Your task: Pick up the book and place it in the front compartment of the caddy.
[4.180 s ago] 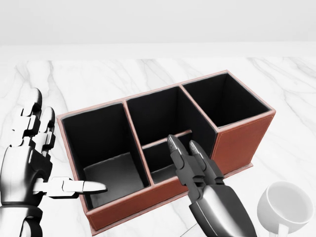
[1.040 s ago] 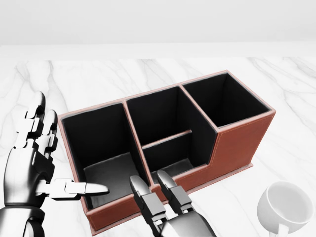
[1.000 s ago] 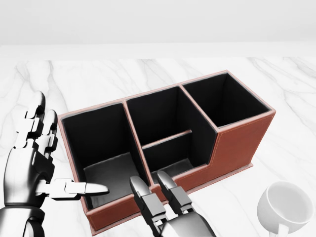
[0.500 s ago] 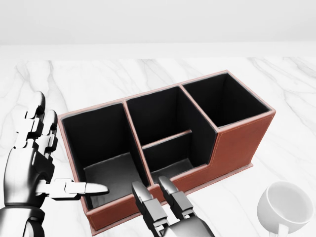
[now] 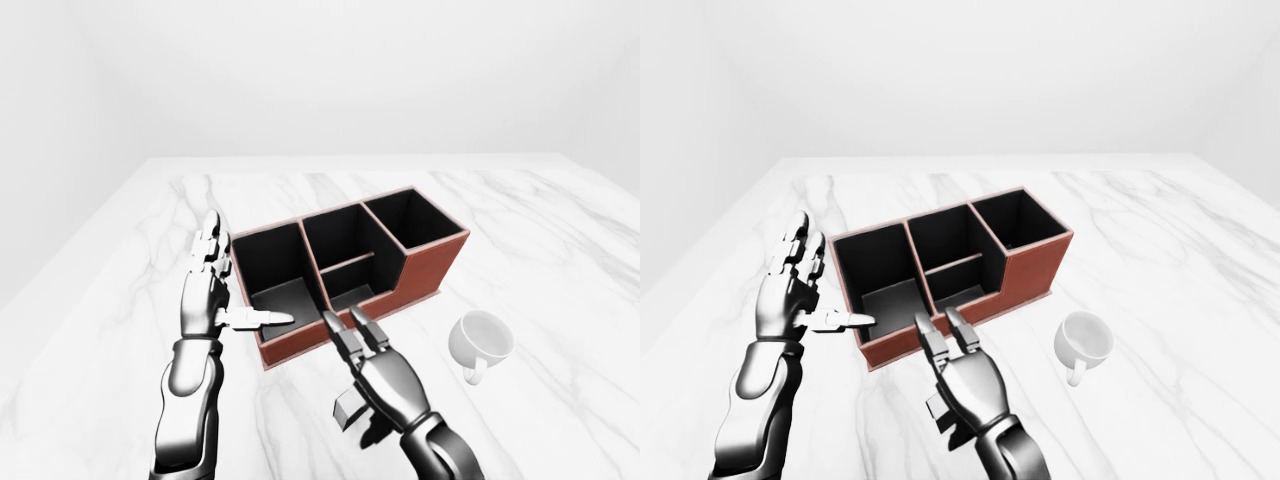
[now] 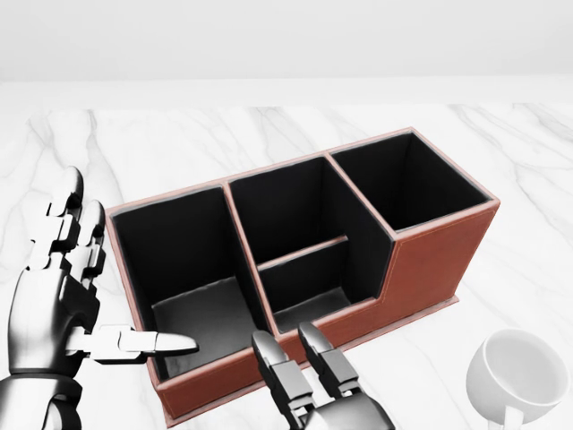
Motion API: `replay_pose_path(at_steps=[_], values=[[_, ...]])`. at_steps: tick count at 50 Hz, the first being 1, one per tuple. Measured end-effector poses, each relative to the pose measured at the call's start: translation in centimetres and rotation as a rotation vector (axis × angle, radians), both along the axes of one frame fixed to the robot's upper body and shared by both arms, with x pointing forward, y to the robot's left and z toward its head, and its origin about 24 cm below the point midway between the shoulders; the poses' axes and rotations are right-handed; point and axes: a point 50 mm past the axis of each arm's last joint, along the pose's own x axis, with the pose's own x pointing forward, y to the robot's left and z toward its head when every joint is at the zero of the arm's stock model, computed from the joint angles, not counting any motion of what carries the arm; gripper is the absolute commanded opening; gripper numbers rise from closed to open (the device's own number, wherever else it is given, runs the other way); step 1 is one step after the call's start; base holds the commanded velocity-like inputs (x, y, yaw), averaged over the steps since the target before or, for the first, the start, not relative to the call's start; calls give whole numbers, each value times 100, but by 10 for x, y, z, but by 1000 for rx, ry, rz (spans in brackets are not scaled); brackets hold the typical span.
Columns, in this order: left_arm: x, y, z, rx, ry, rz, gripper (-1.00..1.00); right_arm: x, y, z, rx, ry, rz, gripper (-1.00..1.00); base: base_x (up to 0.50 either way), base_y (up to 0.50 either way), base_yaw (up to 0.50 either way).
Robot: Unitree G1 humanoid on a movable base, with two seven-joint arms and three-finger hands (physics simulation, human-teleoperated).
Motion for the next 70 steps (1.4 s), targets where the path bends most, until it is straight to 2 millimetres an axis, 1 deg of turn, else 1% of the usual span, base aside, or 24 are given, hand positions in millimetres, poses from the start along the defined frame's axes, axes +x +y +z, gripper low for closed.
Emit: replay_pose_path(at_steps=[22, 70], values=[[0, -1, -1, 2, 6, -3, 100, 6, -6, -5, -10, 14, -37, 100, 0, 0, 0], [0, -1, -2, 2, 7, -3, 100, 15, -8, -18, -16, 43, -69, 100, 0, 0, 0]])
